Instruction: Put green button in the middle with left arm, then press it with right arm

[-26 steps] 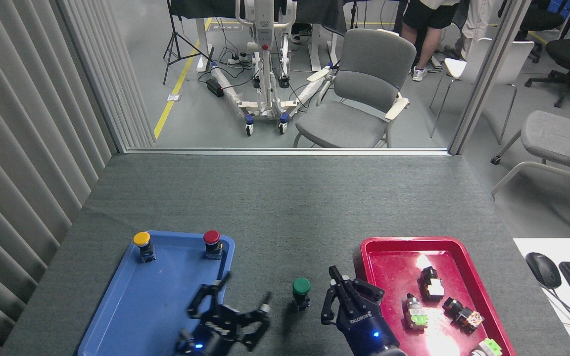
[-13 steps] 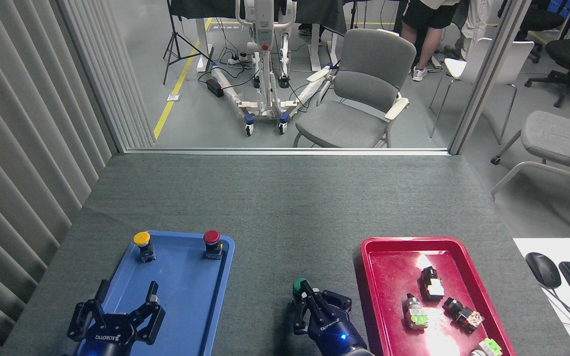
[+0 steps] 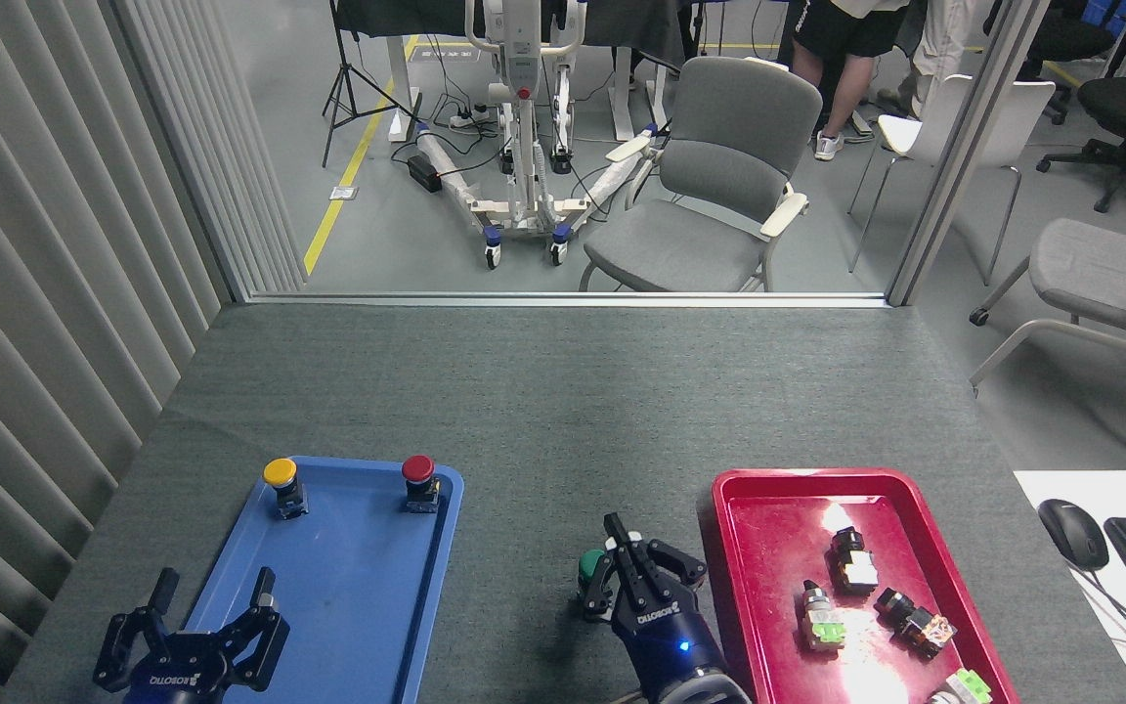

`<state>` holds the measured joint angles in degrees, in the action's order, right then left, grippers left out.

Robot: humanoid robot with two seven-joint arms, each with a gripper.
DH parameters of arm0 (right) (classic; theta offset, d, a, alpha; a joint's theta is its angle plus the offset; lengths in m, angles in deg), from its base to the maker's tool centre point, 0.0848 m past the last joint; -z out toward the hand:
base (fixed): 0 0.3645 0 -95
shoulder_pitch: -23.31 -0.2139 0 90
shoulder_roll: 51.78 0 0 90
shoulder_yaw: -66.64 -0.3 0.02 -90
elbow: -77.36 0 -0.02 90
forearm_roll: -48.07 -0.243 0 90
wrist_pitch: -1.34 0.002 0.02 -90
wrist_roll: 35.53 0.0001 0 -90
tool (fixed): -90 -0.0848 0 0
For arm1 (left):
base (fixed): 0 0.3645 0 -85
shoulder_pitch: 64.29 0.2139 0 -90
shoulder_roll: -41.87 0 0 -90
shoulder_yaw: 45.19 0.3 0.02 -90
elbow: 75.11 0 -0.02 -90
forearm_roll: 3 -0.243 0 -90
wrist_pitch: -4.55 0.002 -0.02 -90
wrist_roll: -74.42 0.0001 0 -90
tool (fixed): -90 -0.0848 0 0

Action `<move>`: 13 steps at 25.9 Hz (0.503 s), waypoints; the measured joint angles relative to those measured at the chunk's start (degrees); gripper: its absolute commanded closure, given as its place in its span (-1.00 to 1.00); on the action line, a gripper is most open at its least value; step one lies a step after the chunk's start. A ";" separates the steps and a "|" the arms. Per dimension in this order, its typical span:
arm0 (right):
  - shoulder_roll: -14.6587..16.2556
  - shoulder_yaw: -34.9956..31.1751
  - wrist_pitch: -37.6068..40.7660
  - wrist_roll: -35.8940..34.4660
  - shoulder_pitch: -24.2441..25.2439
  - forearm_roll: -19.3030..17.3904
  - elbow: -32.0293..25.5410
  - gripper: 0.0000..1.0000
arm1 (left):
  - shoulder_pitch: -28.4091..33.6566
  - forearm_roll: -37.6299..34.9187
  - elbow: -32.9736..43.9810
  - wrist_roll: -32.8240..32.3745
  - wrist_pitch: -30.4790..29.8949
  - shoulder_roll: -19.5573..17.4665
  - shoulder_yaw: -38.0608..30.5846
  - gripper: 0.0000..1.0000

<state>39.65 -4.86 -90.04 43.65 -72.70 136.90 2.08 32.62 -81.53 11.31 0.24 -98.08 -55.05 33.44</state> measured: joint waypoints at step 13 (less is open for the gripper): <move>4.32 -11.73 -0.60 -3.11 8.82 -3.32 -11.66 -0.99 | -0.99 1.79 -1.82 -0.12 -0.17 0.55 0.23 -0.98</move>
<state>43.97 -16.59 -90.64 40.53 -63.88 133.57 -9.58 31.63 -79.74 9.49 0.12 -98.26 -54.50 33.67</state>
